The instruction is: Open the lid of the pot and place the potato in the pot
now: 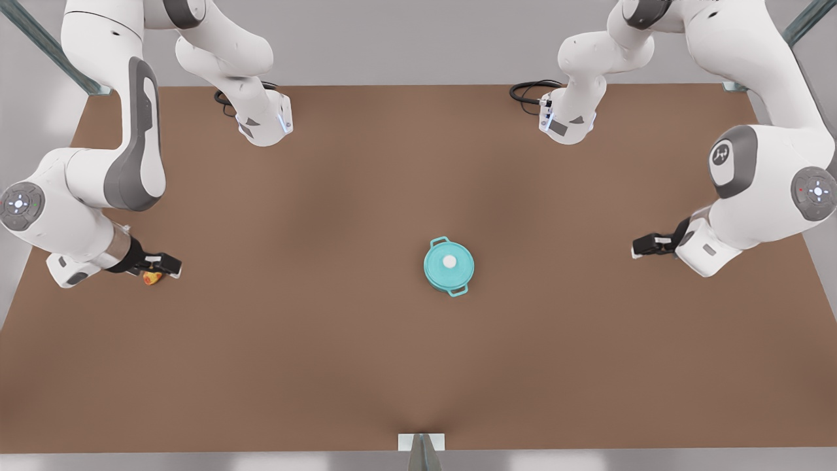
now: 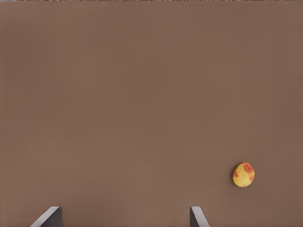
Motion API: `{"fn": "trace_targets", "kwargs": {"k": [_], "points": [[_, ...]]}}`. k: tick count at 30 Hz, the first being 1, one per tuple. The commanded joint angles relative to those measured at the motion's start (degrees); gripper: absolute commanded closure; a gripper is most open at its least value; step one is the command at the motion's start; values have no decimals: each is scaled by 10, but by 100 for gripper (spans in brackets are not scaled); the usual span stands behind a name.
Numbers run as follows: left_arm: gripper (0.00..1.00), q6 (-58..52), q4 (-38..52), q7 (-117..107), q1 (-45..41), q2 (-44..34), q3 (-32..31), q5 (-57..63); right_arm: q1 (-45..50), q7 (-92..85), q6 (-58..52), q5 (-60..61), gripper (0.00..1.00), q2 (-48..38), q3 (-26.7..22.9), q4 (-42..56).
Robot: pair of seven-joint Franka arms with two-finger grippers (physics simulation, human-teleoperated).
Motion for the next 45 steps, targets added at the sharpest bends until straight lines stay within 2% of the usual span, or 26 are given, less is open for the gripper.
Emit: {"fn": "trace_targets", "kwargs": {"k": [1, 4, 5, 6, 8, 12, 15, 18, 23, 26, 28, 36, 39, 41, 45], "points": [[0, 52, 2, 27, -3, 4, -1, 7, -1, -2, 9, 1, 0, -1, 0, 0], [0, 95, 14, -68, -60, 48, -4, 20, -56, -1, -50, 22, 0, 12, -8, -4], [0, 92, 27, -97, -139, 49, -3, 87, -80, -16, -52, 39, 0, 12, -9, -6], [0, 94, 31, -275, -212, 58, -3, 108, -94, -55, -56, 40, 0, 11, -8, -7], [0, 110, 28, -458, -322, 76, -3, 84, -112, -66, -59, 36, 0, 6, -10, -28], [0, 215, 37, -676, -403, 187, 1, 105, -153, -66, -3, 33, 0, -7, -13, -80], [0, 229, 56, -692, -403, 235, 3, 115, -121, 12, 28, 18, 0, -7, -12, -98], [0, 266, 27, -662, -402, 235, 3, 117, -117, 16, 117, -13, 0, 22, -12, -126], [0, 266, 13, -664, -411, 236, 2, 123, -132, 21, 151, -20, 0, 39, -16, -148], [0, 266, -15, -633, -402, 237, 2, 159, -141, 20, 286, -7, 0, 4, -16, -249], [0, 291, -52, -631, -401, 232, 2, 159, -141, 21, 343, -7, 0, 6, -15, -271], [0, 304, -69, -631, -401, 237, 2, 160, -153, 50, 357, -15, 0, 40, -13, -287], [0, 305, -73, -630, -400, 239, 2, 161, -164, 50, 394, -15, 0, 57, -15, -305], [4, 309, -73, -631, -399, 242, 2, 163, -164, 50, 404, -14, 0, 66, -16, -302], [6, 317, -73, -631, -397, 251, 2, 168, -173, 79, 407, -15, 0, 89, -16, -285]]}}
